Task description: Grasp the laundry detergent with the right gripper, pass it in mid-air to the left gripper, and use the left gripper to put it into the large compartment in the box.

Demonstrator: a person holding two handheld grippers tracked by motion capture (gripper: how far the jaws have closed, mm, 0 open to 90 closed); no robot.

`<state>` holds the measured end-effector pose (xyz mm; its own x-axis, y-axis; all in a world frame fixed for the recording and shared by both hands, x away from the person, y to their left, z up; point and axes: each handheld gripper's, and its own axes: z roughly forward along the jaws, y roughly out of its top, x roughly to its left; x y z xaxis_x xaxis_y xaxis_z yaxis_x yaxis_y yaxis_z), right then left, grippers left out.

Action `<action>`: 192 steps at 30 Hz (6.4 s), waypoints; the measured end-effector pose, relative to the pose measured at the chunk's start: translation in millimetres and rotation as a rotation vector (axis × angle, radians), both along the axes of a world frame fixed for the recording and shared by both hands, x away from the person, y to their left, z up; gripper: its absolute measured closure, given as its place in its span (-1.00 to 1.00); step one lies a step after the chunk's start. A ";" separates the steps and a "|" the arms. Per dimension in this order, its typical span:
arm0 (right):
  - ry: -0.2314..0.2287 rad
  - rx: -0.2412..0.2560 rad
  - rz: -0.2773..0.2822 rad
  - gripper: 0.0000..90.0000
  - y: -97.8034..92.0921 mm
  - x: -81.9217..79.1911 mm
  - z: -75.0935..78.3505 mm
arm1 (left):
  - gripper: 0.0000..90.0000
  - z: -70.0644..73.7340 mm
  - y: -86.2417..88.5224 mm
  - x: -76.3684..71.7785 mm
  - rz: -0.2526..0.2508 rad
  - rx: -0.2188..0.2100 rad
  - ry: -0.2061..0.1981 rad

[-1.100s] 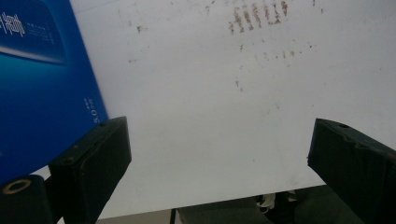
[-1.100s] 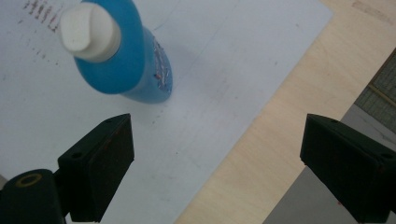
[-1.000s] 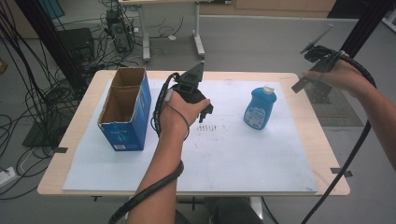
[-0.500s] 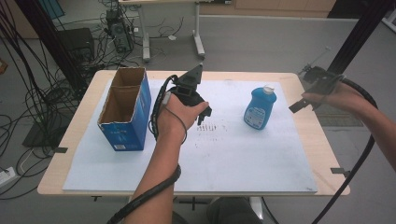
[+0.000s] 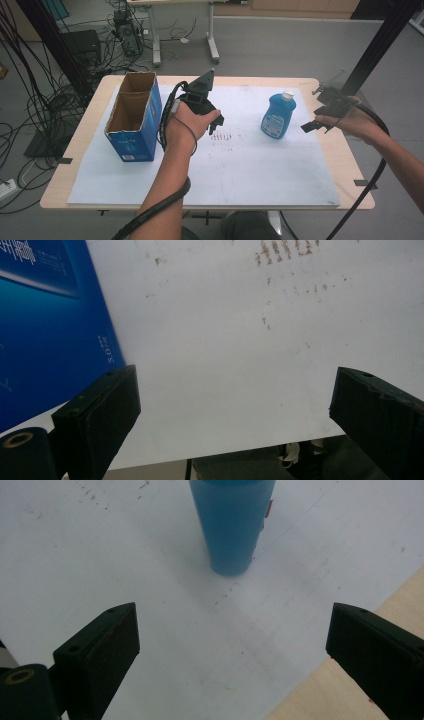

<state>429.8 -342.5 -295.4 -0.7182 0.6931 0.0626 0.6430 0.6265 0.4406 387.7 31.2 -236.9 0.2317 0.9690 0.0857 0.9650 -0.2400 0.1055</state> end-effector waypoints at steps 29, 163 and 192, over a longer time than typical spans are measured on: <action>-0.261 0.121 -0.074 -0.89 8.3 -3.2 -52.4 | -0.86 -7.0 -0.9 3.0 -0.005 0.022 0.006; -0.409 0.240 -0.034 -0.93 49.5 22.2 -74.9 | -0.86 -5.8 -17.7 9.0 -0.036 0.048 0.021; -0.417 0.245 -0.030 -0.93 50.8 21.8 -74.7 | -0.86 -2.8 -19.2 8.8 -0.036 0.047 0.013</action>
